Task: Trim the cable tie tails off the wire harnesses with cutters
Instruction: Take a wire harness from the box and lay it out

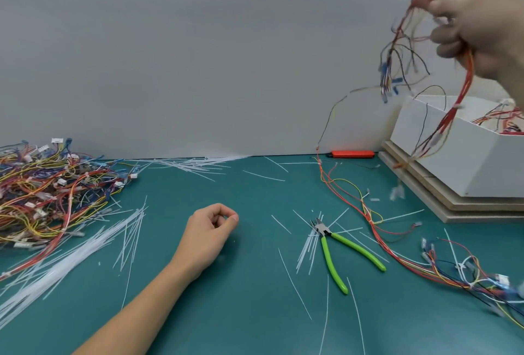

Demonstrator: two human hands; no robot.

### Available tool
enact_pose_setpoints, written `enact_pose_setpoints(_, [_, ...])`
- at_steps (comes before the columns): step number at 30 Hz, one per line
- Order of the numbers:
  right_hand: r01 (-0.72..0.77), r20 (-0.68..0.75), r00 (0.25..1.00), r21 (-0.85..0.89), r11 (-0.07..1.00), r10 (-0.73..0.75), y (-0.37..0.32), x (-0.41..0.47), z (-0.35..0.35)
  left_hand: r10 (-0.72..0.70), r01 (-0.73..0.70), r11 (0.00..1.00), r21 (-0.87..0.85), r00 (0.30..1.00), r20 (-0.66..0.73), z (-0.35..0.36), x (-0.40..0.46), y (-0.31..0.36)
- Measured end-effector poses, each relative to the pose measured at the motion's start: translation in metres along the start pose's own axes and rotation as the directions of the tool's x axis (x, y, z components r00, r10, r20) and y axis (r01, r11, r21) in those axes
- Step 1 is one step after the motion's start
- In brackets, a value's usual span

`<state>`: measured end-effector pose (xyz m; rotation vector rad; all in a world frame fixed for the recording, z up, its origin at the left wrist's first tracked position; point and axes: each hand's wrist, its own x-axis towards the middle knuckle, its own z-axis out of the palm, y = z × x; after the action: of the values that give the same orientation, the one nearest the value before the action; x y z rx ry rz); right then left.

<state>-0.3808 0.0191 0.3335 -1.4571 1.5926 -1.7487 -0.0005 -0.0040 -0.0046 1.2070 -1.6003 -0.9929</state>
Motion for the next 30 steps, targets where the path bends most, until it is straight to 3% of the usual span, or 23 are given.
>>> enact_pose_setpoints(7, [-0.028,0.311,0.95,0.02,0.999,0.02,-0.021,-0.026,0.088,-0.032,0.033,0.995,-0.089,0.999,0.018,-0.002,-0.002,0.008])
enact_pose_setpoints(10, [-0.075,0.419,0.908,0.092,0.993,0.03,-0.024,-0.043,0.12,-0.051,0.051,0.974,-0.223,0.999,0.007,-0.006,-0.002,0.013])
enact_pose_setpoints(13, [-0.097,0.552,0.833,0.077,0.992,0.038,-0.004,-0.077,0.151,-0.15,0.131,0.846,-0.516,0.989,0.004,-0.015,0.003,0.016])
enact_pose_setpoints(16, [-0.112,0.706,0.675,-0.193,0.975,0.217,0.044,-0.14,0.184,-0.241,0.224,0.666,-0.712,0.967,0.078,-0.025,0.008,0.018])
enact_pose_setpoints(18, [-0.193,0.755,0.545,-0.31,0.931,0.364,0.073,-0.188,0.203,-0.265,0.264,0.627,-0.733,0.957,0.118,-0.027,0.011,0.019])
enact_pose_setpoints(22, [-0.629,0.82,0.356,-0.144,0.764,0.448,0.097,-0.249,0.228,-0.276,0.26,0.711,-0.653,0.958,0.08,-0.02,0.01,0.022])
enact_pose_setpoints(24, [-0.701,0.858,0.336,-0.047,0.711,0.388,0.1,-0.267,0.236,-0.266,0.251,0.717,-0.65,0.961,0.078,-0.02,0.01,0.022])
enact_pose_setpoints(27, [-0.788,0.847,0.374,0.076,0.611,0.377,0.099,-0.276,0.232,-0.294,0.288,0.717,-0.635,0.951,0.1,-0.024,0.011,0.02])
enact_pose_setpoints(30, [-0.768,0.867,0.329,0.016,0.64,0.374,0.094,-0.276,0.211,-0.315,0.295,0.705,-0.646,0.945,0.087,-0.029,0.015,0.016])
